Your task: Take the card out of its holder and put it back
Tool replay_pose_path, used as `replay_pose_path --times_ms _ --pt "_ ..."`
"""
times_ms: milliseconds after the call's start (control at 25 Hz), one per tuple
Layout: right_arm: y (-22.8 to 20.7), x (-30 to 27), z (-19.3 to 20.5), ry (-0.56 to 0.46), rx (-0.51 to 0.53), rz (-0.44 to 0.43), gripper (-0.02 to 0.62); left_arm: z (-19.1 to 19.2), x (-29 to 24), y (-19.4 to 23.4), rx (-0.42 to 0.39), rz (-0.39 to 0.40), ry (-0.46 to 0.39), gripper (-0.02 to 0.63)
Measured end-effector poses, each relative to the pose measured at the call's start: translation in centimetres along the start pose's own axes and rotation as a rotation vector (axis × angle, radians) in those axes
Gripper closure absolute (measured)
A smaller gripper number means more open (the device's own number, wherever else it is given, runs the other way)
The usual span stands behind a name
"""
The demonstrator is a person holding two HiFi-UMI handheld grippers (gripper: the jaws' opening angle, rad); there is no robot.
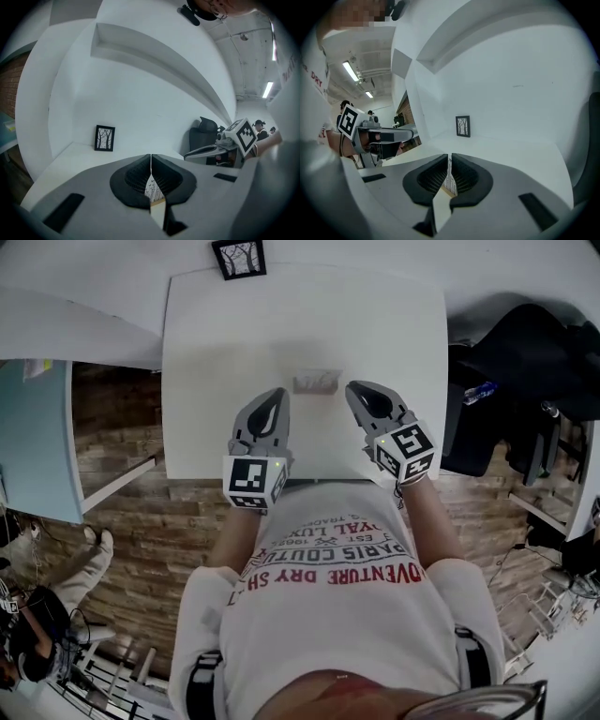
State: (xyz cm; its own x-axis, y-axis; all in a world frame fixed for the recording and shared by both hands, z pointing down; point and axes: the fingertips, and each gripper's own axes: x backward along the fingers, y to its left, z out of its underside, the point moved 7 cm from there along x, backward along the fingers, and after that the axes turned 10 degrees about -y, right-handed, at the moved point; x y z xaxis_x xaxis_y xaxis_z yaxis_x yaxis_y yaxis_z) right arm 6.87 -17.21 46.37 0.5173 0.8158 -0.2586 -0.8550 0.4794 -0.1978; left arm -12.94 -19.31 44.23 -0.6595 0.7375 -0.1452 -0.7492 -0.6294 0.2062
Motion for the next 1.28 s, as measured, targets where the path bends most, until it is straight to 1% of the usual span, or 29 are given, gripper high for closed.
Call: replay_pose_path --times_ms 160,200,240,280,360,640,760,840,920,1000,1080,1200,1280 --pt "-1.7 -1.5 1.5 0.044 0.002 -0.049 0.567 1.1 -0.9 0.1 -0.002 0.018 0.024 0.580" --pt "-2.1 -2.0 1.7 0.053 0.007 -0.073 0.519 1.2 -1.1 0.1 0.000 0.027 0.029 0.580" --pt "-2.4 -2.4 2.1 0.065 0.016 -0.098 0.426 1.5 -1.2 0.1 0.004 0.037 0.035 0.580" --pt "-2.7 -2.9 2.4 0.077 0.025 -0.125 0.408 1.7 -1.4 0.1 0.008 0.044 0.041 0.581" --pt "-3.1 -3.7 2.9 0.086 0.036 -0.184 0.408 2.2 -1.7 0.4 0.013 0.042 0.052 0.580" --pt "-3.6 -5.3 3.2 0.110 0.067 -0.422 0.410 2.9 -2.1 0.8 0.022 -0.005 0.087 0.580" --pt "-3.8 -5.7 3.3 0.136 0.078 -0.511 0.430 3.1 -2.3 0.9 0.012 -0.014 0.099 0.580" --pt "-4.0 -6.1 3.5 0.143 0.073 -0.555 0.446 3.3 -2.5 0.8 -0.018 -0.012 0.111 0.581" --pt "-4.3 -6.4 3.7 0.144 0.060 -0.591 0.490 3.6 -2.5 0.7 -0.039 -0.003 0.120 0.581" --pt "-4.4 -6.6 3.8 0.149 0.062 -0.624 0.515 3.7 -2.6 0.6 -0.032 -0.002 0.123 0.580" --pt "-4.4 -6.7 3.7 0.155 0.081 -0.650 0.515 3.9 -2.7 0.6 -0.020 -0.008 0.130 0.580" --pt "-4.4 -6.8 3.6 0.158 0.101 -0.688 0.542 4.1 -2.7 0.5 -0.020 -0.017 0.149 0.580" --pt "-4.5 -6.9 3.7 0.159 0.117 -0.704 0.548 4.1 -2.6 0.5 -0.026 -0.018 0.155 0.580"
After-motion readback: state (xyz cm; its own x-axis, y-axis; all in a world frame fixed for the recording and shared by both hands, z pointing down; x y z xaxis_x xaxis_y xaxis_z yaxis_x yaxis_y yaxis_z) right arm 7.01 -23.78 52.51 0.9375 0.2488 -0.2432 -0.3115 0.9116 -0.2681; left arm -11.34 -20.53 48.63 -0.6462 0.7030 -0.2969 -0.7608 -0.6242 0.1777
